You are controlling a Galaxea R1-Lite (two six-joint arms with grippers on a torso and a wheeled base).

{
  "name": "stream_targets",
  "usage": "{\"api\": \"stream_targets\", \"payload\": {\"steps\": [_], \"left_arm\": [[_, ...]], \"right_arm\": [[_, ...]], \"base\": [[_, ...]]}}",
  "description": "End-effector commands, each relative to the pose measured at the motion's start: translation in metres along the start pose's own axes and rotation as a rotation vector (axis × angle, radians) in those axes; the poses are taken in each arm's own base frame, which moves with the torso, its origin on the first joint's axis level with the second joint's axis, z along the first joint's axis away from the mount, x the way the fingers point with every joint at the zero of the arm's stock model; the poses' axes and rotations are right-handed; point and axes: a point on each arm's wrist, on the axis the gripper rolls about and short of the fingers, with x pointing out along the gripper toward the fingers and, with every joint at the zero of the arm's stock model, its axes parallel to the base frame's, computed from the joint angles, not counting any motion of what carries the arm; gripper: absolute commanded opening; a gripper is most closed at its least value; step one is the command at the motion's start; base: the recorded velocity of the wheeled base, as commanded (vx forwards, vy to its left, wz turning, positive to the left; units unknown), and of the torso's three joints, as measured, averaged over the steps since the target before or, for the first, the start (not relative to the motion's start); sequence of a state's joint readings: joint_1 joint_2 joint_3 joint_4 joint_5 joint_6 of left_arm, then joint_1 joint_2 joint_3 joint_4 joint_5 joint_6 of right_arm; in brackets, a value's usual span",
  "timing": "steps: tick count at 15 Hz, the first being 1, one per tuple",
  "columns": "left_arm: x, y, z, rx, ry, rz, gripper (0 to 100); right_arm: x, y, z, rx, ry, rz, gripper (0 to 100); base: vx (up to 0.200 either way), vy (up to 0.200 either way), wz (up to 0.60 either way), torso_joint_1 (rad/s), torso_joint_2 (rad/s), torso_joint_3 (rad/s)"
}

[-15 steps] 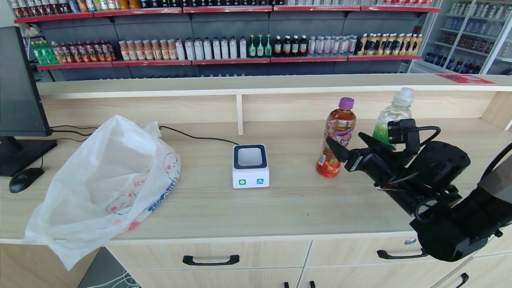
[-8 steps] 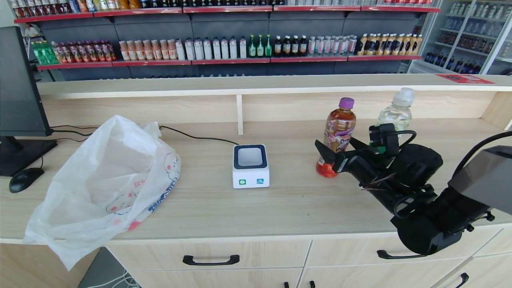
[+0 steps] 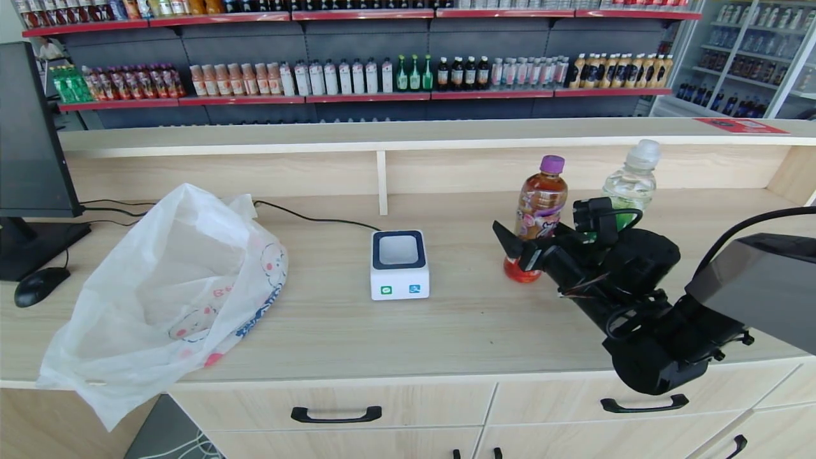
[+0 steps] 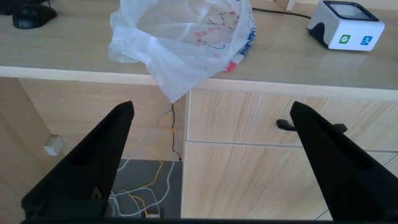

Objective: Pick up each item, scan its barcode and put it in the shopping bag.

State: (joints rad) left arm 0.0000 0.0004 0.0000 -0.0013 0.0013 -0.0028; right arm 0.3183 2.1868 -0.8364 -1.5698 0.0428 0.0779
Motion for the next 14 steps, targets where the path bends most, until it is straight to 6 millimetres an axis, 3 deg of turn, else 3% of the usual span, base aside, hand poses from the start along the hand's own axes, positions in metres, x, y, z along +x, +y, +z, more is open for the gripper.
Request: {"api": "stream_targets", "payload": {"steps": [1,9,14], "left_arm": [[0.000,0.000,0.000,0.000,-0.001,0.000,100],[0.000,0.000,0.000,0.000,-0.001,0.000,100],[0.000,0.000,0.000,0.009,-0.002,0.000,100]], "right_arm": [[0.003,-0.001,-0.001,0.000,-0.008,-0.001,100],[0.016,-0.003,-0.001,-0.015,-0.050,-0.040,100],[0.014,-0.004,-0.003,-0.011,-0.043,-0.085,100]], "base": [[0.000,0.000,0.00,0.000,0.00,0.000],[0.000,0.000,0.00,0.000,0.00,0.000],[0.000,0.000,0.00,0.000,0.00,0.000]]}}
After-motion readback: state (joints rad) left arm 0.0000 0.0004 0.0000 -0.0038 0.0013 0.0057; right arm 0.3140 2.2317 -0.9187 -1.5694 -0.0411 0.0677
